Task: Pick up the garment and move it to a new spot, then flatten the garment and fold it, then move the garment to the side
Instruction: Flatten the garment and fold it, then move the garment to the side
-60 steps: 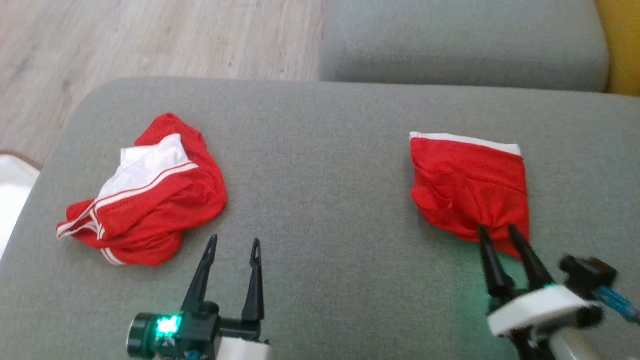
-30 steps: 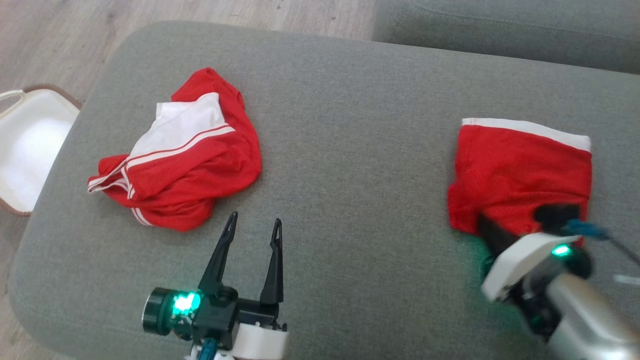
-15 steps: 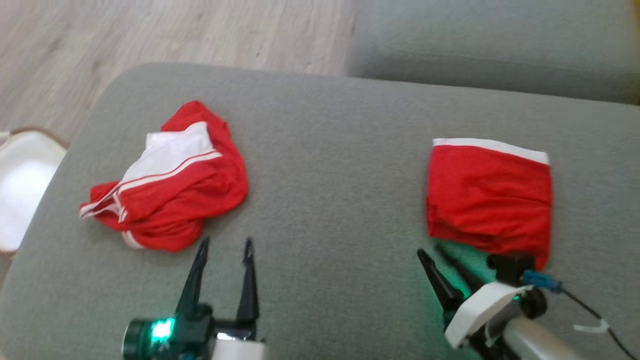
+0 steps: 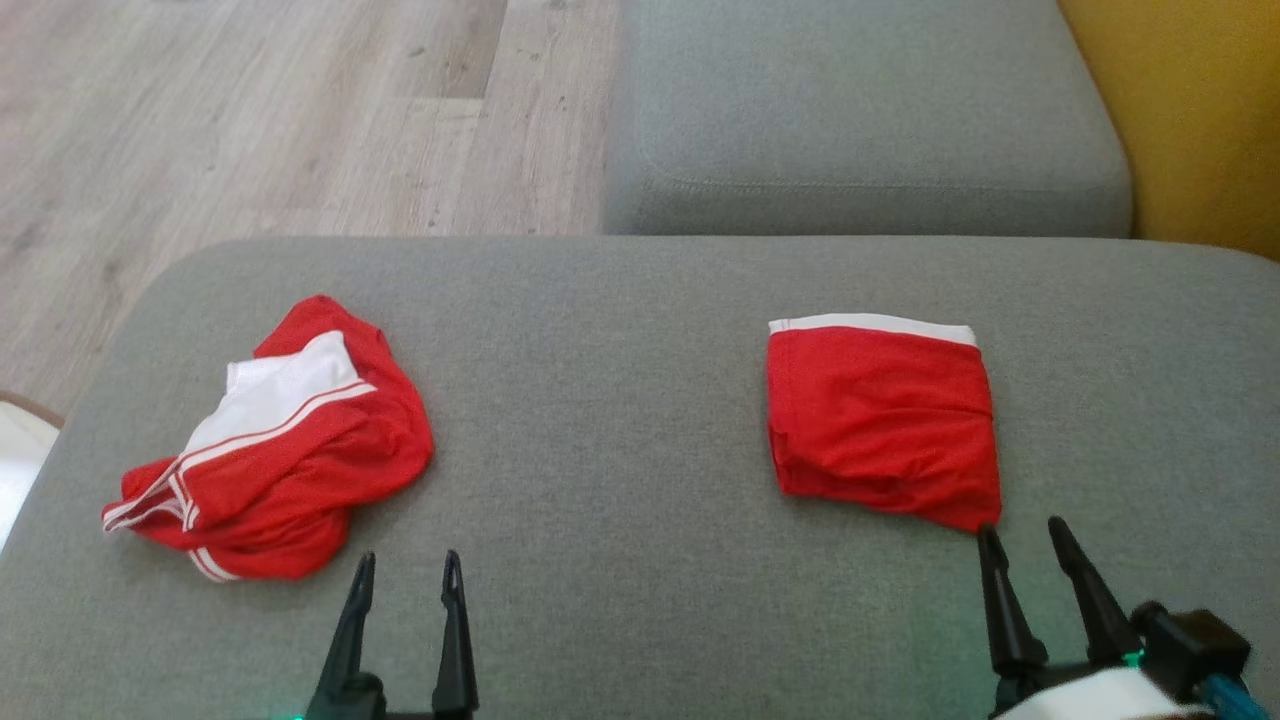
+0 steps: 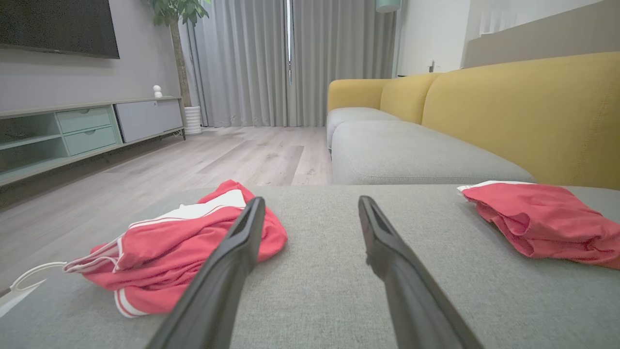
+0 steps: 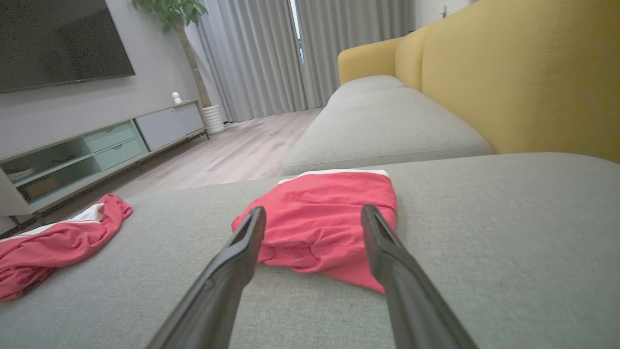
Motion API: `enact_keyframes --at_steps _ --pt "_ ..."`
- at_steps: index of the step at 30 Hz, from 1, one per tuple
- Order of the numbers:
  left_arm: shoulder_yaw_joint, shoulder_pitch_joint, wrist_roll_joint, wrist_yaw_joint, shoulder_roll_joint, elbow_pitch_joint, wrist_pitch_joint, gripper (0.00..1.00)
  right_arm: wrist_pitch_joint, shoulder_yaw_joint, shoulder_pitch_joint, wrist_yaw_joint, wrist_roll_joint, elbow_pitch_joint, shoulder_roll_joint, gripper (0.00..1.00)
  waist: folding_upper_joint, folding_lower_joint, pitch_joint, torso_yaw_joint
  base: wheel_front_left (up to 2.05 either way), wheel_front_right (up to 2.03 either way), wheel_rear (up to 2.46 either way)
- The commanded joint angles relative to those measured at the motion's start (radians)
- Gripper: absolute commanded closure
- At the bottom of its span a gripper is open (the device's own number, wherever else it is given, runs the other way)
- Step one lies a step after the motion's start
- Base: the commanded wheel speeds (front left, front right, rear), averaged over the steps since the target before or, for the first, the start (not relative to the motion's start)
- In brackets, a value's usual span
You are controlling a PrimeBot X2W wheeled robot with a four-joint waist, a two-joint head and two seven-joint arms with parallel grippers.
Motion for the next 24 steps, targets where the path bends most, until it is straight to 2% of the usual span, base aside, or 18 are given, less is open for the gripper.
enact_keyframes --at_steps 1,9,24 --pt "0.036 -0.030 0.010 -0.005 -0.004 -0.028 -0.005 0.00 -0.011 0.009 -0.037 0.007 -0.015 -0.044 -0.004 0.00 0.0000 0.0003 -0.007 -0.007 0.00 0.00 0.00" --pt "0.051 -0.014 0.025 -0.028 -0.004 -0.025 -0.005 0.00 -0.011 -0.035 0.016 0.007 -0.040 -0.069 0.042 0.00 0.0000 0.0003 -0.012 -0.024 0.00 0.00 0.00" --pt "0.064 -0.022 0.035 -0.023 -0.004 -0.024 -0.005 0.00 -0.011 -0.038 0.005 0.007 -0.045 -0.059 0.045 0.00 0.0000 0.0003 -0.005 -0.031 0.00 0.00 0.00"
